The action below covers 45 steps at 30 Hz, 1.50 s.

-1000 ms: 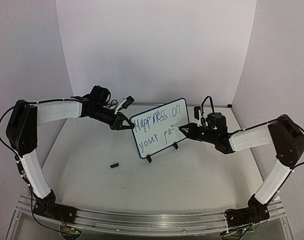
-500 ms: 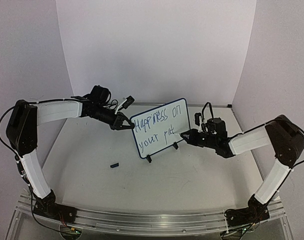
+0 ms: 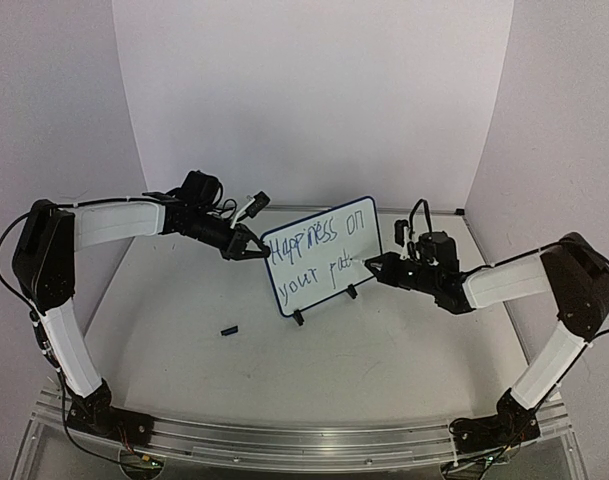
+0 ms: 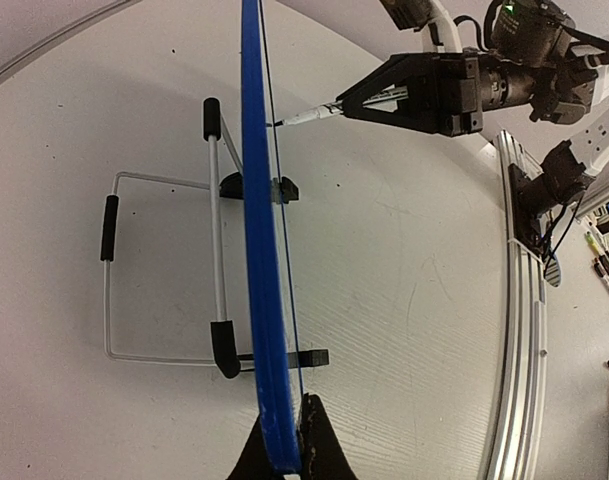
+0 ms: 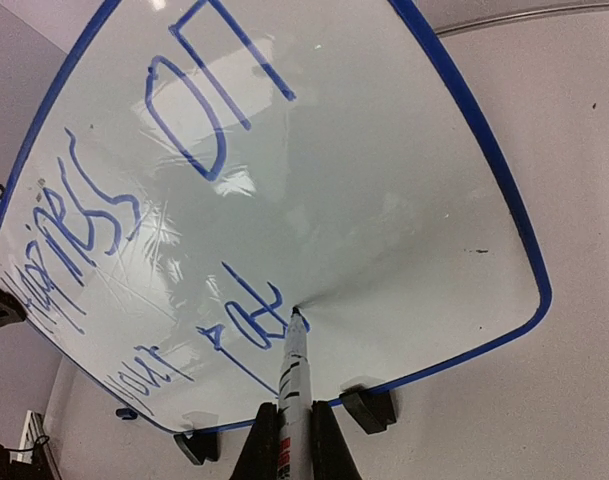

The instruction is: Write a sentence on the whiteboard

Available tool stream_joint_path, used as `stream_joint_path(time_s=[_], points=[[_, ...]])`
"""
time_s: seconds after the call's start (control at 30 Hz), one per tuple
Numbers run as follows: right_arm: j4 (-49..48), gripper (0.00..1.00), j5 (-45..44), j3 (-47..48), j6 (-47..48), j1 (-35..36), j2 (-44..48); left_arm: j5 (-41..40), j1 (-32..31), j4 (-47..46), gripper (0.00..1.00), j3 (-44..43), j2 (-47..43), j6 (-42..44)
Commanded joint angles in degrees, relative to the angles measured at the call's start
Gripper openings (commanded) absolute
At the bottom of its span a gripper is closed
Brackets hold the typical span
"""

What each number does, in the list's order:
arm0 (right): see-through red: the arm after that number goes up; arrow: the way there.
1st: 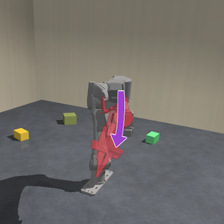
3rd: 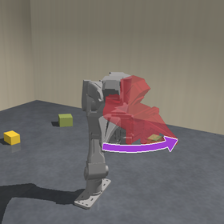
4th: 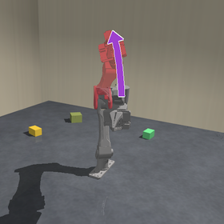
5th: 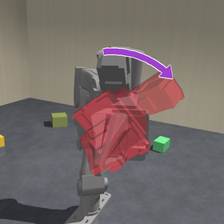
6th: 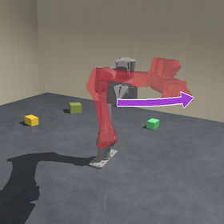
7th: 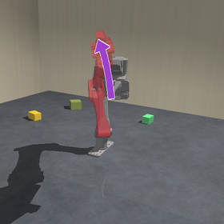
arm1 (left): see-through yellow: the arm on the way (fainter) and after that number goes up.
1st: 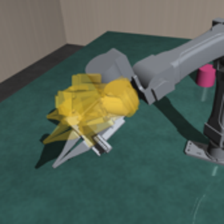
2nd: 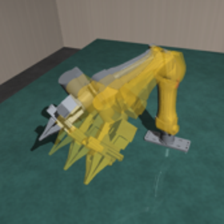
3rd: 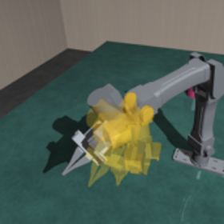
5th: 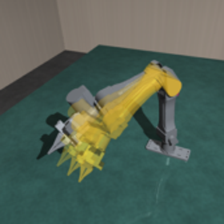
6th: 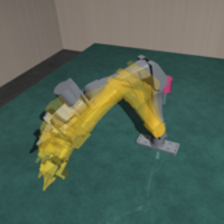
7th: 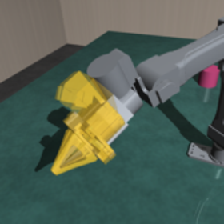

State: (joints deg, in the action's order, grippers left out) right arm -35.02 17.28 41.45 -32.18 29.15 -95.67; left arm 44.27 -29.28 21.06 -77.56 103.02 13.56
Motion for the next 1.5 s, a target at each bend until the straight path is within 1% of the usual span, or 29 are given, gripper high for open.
stream_joint_path(time_s=[0.0, 0.17, 0.4, 0.67, 0.9, 1.27, 1.47], points=[[-0.9, 0.0, -0.4, 0.3, 0.3, -0.2, 5.5, -5.4, -1.4, 5.8, 0.0, 1.1, 1.1, 3.4], [-0.3, 0.0, -0.9, 1.5, 1.2, -0.2, 6.6, -5.4, -1.5, 5.8, 0.0, 1.1, 1.1, 3.4], [0.0, 0.0, -0.9, 4.6, 2.5, -0.2, 3.4, -5.5, -1.5, 5.8, 0.0, 1.1, 1.2, 3.4], [0.1, 0.0, -1.2, 5.9, 2.8, -0.2, 0.6, -5.5, -1.5, 5.9, 0.0, 1.1, 1.1, 3.4], [0.3, 0.0, -2.5, 4.6, 2.6, -0.3, 0.0, -5.5, -1.5, 5.8, 0.0, 1.1, 1.2, 3.6], [0.3, 0.0, -2.0, 0.3, 0.7, -0.3, -1.6, -5.5, -1.5, 5.8, 0.0, 1.1, 1.2, 3.4], [0.2, 0.0, -2.1, 0.1, 0.6, -0.3, -2.4, -5.4, -1.5, 5.8, 0.0, 1.1, 1.2, 3.5]])
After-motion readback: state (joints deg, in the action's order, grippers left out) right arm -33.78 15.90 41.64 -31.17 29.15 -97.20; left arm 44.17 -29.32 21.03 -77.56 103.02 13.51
